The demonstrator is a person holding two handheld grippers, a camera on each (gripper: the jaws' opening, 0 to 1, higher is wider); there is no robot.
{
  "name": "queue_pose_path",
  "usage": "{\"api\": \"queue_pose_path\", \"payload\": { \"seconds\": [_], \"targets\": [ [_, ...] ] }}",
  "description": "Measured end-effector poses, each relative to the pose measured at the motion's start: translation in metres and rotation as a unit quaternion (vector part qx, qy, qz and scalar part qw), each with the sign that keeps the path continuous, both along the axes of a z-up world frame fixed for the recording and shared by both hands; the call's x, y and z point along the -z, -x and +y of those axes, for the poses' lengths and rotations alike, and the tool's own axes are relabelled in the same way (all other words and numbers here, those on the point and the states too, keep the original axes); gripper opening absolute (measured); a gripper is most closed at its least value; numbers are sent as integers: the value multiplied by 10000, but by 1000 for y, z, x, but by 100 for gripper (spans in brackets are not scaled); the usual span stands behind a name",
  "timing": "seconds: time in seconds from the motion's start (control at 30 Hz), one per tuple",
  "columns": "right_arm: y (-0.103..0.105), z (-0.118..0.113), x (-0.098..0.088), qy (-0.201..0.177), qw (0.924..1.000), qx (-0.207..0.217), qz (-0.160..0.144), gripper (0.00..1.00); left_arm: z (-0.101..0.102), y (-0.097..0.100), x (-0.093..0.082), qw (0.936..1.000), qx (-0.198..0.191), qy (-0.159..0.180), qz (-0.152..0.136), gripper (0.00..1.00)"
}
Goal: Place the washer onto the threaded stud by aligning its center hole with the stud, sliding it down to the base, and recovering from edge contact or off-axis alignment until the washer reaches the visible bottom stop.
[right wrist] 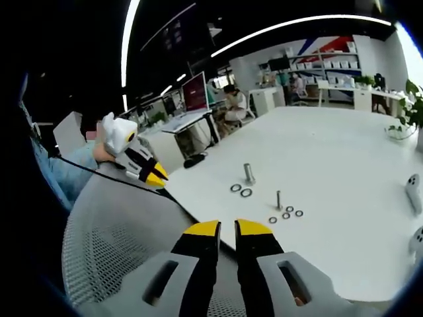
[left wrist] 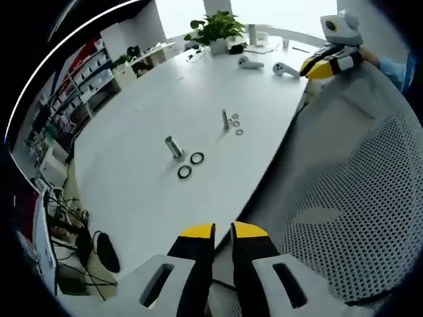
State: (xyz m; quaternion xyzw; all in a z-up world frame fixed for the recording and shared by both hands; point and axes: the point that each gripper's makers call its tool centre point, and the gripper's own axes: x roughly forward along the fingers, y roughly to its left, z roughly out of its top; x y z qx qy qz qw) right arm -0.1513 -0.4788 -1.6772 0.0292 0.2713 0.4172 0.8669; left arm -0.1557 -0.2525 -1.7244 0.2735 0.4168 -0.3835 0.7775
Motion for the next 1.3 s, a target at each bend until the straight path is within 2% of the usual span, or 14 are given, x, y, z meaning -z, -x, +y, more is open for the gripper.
{"api": "queue_pose_path", "payload": {
  "seconds": [0.07,0.13,0.17,0.27,0.37,0.53,0.6,0.63,0.77,0.8,0.93,1.03,1.13,1.3],
  "targets": [
    [0,0,0,-9,10000,12,-5,11,-5,-6,-1,9998,145,54,109,7],
    [0,-1,0,-5,10000,22,1,11,-5,-9,3,9990,196,36,395,6],
    [-1,-1,0,-8,10000,45,3,11,-3,-11,5,9984,256,-49,500,6],
    [-1,-1,-1,-37,10000,66,-9,11,1,-28,7,9958,639,-430,493,6],
    [-1,-2,-1,-50,10000,69,-12,11,0,-44,14,9935,730,-559,676,5],
    [-3,-3,-3,-98,9998,138,-49,11,-8,-78,30,9922,848,-715,560,3],
    [-4,-4,-2,-64,9998,156,-44,11,-10,-85,41,9881,1033,-914,673,3],
    [-4,-4,-1,-43,9999,165,-27,11,-10,-90,50,9829,1256,-1117,754,4],
    [-4,-6,7,174,9995,196,160,11,-23,-109,69,9810,1288,-1140,898,12],
    [-2,-6,10,258,9992,176,254,11,-25,-114,73,9802,1329,-1174,878,12],
    [-3,-7,12,293,9990,198,270,11,-30,-134,93,9772,1434,-1359,782,17],
    [-3,-7,11,274,9991,198,256,11,-29,-144,103,9764,1406,-1471,724,19],
    [-3,-7,11,279,9991,190,258,10,-31,-145,111,9741,1481,-1507,809,17],
    [-3,-7,11,268,9991,193,248,10,-32,-153,121,9701,1636,-1582,842,23]
  ]
}}
